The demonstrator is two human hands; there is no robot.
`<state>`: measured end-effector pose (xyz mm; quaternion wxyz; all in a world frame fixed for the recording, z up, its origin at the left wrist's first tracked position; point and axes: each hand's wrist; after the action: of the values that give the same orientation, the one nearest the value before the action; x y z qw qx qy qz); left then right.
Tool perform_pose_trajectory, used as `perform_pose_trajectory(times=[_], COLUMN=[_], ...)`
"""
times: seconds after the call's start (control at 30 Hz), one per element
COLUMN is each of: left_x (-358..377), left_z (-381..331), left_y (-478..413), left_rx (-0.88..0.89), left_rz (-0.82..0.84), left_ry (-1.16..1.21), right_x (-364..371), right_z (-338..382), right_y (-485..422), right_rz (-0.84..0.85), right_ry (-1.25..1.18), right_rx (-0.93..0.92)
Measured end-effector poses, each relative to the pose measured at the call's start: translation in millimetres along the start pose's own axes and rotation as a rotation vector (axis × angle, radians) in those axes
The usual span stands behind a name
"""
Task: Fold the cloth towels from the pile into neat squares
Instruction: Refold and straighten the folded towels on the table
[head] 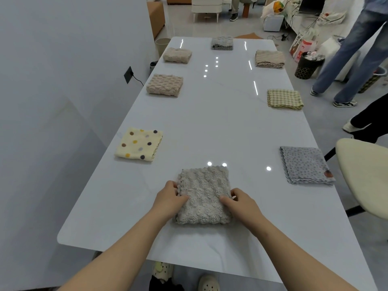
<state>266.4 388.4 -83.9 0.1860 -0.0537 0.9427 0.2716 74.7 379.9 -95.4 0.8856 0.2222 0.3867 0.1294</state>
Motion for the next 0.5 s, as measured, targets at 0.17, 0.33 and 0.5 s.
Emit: perform_pose_trajectory(times=[0.17,0.33,0.5], left_x=[3.3,1.9,0.9], left_z=[-4.4,-2.8,2.8], left_y=[-9.8,-12.2,-10.6], left_rx=[0.090,0.095,0.103], left_rz=[-0.054,-0.034,-0.030], left_ry=[0.041,0.017,0.024], right_x=[1.9,-0.6,2.2], right_z=[-0.8,1.9,2.6], right_y=[0.3,-4.0,-3.5], right_rz=[0.000,-0.030,-0.022], right_ry=[0.003,-0.088,-0.075], right_rx=[-0.010,0.018,0.020])
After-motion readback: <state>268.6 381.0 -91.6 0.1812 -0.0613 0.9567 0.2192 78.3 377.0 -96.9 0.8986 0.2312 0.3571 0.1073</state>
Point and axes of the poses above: each hand's wrist, its own y-axis away from the middle knuckle, its own x-axis out of the palm, z = x × y, and after that the axes turned 13 degrees about y, right-handed
